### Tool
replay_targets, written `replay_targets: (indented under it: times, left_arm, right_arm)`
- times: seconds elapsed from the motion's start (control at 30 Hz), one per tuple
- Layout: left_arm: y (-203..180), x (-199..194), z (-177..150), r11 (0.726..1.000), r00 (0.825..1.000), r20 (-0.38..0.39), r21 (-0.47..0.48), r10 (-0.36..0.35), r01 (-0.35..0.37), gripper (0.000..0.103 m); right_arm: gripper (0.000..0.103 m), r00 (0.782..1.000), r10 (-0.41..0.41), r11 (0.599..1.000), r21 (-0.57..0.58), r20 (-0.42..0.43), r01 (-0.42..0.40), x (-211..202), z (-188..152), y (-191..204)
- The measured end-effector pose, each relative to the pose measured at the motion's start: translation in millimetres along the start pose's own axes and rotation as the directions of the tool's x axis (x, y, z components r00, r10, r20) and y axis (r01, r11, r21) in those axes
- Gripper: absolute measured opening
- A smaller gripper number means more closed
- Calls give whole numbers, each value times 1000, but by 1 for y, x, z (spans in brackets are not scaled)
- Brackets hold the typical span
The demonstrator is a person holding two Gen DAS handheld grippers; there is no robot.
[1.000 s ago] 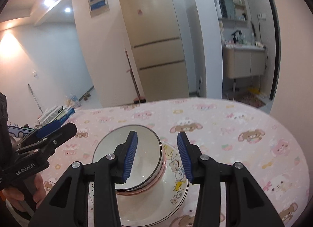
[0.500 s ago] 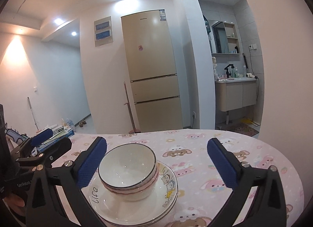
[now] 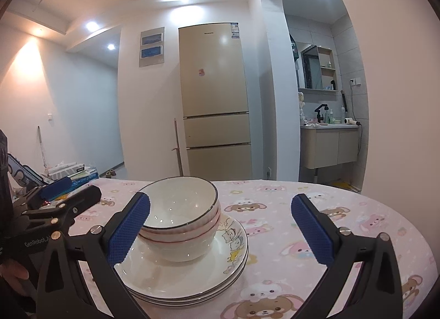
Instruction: Organize plates and bowls
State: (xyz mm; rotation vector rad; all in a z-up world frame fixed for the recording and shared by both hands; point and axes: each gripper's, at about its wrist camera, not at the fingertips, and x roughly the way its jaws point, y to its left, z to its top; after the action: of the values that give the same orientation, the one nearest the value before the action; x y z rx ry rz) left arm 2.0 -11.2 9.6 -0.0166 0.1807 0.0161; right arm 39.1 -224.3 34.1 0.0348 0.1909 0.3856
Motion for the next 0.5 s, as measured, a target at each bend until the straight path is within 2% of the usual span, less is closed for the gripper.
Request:
replay_targets:
  times: [0.17,0.27,0.4,0.5]
  left_arm:
    - [10,-2,-3,999,999,-36,-38,2,-3,103]
    - [16,-9,-3,998,999,-38,-70,-5,2,103]
    - [12,-12,-10,999,999,-36,-37,-1,0,103]
    - [9,-9,-12,1000,999,-49,-8,-2,2,103]
  right_arm:
    - [102,999,12,999,34,-46,-10,3,-5,-3]
    - [102,999,8,1000,21,-32,-8,-5,-4,-3]
    - [102,1000,-14,1000,-23,-11,14,-13,-10,1]
    - [102,999,-11,1000,-27,-34,10,-11,-12,4]
